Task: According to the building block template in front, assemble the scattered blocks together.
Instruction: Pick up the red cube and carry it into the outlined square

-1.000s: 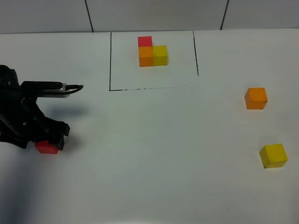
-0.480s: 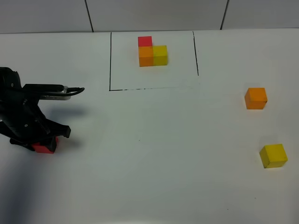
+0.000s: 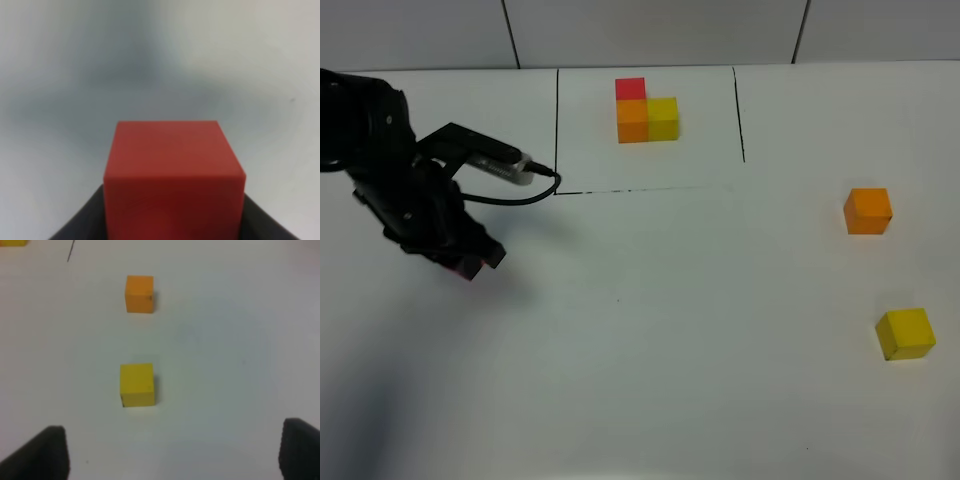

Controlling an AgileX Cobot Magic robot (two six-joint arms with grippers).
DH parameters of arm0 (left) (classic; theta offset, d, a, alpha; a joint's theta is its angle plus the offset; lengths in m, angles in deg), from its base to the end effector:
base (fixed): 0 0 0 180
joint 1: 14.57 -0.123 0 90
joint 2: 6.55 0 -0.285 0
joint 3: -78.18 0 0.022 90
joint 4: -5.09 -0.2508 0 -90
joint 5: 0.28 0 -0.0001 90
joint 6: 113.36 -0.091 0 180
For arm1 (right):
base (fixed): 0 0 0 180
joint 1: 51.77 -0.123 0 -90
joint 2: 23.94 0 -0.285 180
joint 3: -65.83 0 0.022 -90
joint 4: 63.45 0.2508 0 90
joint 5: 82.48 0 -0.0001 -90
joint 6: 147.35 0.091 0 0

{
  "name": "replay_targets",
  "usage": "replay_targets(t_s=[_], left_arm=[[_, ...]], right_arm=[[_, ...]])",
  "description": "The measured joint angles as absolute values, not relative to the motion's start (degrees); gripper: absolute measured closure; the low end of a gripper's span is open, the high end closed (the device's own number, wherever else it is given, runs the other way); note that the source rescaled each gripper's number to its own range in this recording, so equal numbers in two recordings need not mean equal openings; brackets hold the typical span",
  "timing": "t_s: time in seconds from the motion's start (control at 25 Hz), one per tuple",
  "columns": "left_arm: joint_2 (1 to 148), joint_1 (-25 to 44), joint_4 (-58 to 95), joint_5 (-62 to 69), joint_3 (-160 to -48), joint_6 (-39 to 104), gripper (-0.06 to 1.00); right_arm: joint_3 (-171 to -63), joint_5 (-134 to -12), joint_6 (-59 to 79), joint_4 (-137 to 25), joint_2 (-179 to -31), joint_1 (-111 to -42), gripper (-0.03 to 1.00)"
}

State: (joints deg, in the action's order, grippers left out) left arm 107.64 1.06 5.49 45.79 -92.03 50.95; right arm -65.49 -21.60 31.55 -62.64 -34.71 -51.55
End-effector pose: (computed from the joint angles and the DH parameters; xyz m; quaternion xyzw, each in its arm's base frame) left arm 0.3395 -0.0955 0.1714 0.2668 0.9598 -0.0027 0.0867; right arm 0.0033 0.0011 0.2766 -0.0067 0.8674 0.0013 0.4975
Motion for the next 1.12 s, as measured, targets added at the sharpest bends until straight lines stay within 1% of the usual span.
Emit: replay_targets(t_s=[0.16,0.32,0.64,0.84,1.12], left_arm=[[111.07,5.52,5.42,52.57,-100.72,42.73,0.94],[115.96,10.15,5.42,56.62,-109.47,36.51,0.94],[128.17,18.05,2.55,65.72,-127.89,28.94,0.94],[132.81,20.89,2.48,66.53,-134.91,25.22,0.94],[137.39,21.52,2.37,68.06,-142.32,24.3,0.94]], right_arm=[[-65.49,-21.6,31.55,-62.62,-34.71,-51.55,0.24],[-65.49,-21.6,31.55,-62.62,-34.71,-51.55,0.24],[-65.49,-21.6,31.6,-62.62,-34.71,-51.55,0.24],[-65.49,-21.6,31.6,-62.62,-34.71,-51.55,0.24],[-65.49,-21.6,31.6,-62.62,-34.71,-51.55,0.24]])
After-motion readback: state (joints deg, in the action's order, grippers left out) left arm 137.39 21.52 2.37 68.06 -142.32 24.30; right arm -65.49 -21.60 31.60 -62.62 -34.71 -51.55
